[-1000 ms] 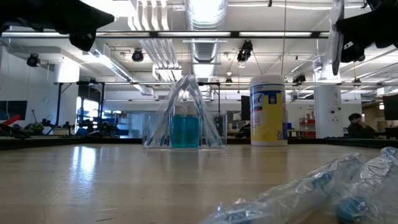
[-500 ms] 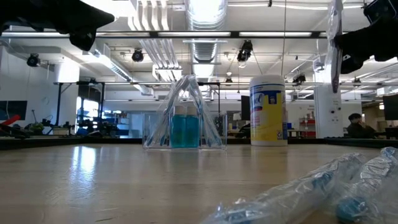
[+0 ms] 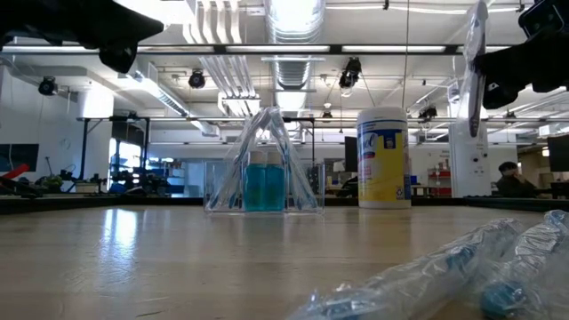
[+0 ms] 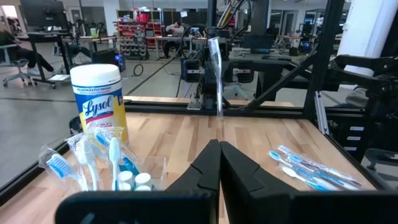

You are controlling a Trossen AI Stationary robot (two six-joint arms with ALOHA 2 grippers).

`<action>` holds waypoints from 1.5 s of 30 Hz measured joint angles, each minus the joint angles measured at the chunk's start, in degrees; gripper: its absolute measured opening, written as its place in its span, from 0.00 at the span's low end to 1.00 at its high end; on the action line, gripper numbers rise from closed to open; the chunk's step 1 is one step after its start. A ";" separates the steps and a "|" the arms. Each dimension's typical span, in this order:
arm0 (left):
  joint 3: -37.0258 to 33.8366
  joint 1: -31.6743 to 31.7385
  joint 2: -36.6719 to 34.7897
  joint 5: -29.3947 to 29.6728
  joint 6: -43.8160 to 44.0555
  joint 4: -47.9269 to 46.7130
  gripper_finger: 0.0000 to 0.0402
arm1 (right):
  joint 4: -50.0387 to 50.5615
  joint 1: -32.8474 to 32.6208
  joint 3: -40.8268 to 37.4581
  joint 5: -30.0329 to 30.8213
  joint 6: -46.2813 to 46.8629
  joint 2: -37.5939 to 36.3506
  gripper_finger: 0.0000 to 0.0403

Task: Pick & Place toothbrushing station
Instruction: Put the purple toothbrush into the transparent organizer

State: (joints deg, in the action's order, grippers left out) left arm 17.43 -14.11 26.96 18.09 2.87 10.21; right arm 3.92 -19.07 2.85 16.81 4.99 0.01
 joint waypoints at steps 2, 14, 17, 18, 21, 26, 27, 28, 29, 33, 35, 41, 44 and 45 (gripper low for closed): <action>0.00 0.00 0.00 0.00 0.00 -0.10 0.02 | 0.01 0.00 0.00 0.81 0.00 0.03 0.03; -0.85 0.00 0.00 0.02 -0.07 0.11 0.02 | -0.13 -0.02 0.00 1.30 0.78 0.11 0.03; -0.85 0.00 0.02 0.02 -0.07 0.13 0.02 | -2.18 -0.02 0.00 1.38 0.89 0.51 0.03; -0.85 0.00 0.08 0.02 -0.07 0.14 0.02 | -2.98 -0.02 0.00 1.38 0.91 0.82 0.03; -0.85 0.00 0.10 0.02 -0.04 0.13 0.02 | -6.80 -0.01 0.00 1.80 1.06 2.40 0.03; -0.85 0.00 0.09 0.04 -0.08 0.40 0.02 | -11.09 0.02 1.70 5.35 0.85 8.23 0.03; -0.85 0.00 0.09 0.04 -0.14 0.42 0.02 | -11.36 0.11 2.42 5.80 0.85 9.83 0.03; -0.85 0.00 0.09 0.07 -0.35 0.42 0.02 | -11.80 0.33 3.31 5.87 0.85 11.60 0.03; -0.85 0.00 0.10 0.08 -0.69 0.42 0.02 | -12.12 0.62 4.24 5.90 0.85 13.42 0.03; -0.85 0.00 0.19 0.49 -0.96 0.48 0.02 | -13.97 2.23 8.61 5.91 1.00 21.82 0.03; -0.85 0.00 0.20 1.02 -0.98 0.49 0.02 | -15.66 3.21 11.23 5.91 0.62 26.41 0.03; -0.85 0.00 0.20 1.11 -0.98 0.49 0.02 | -16.52 6.33 20.43 5.75 -0.91 41.22 0.03; -0.85 0.00 0.20 1.11 -0.98 0.49 0.02 | -16.67 8.67 25.25 5.61 -0.76 48.52 0.03; -0.85 0.00 0.20 1.11 -0.97 0.49 0.02 | -16.71 9.61 26.75 5.31 -0.90 50.86 0.03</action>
State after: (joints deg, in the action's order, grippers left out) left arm 16.58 -14.11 27.16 19.20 1.90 10.70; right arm -12.80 -9.46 29.60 22.13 4.09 50.88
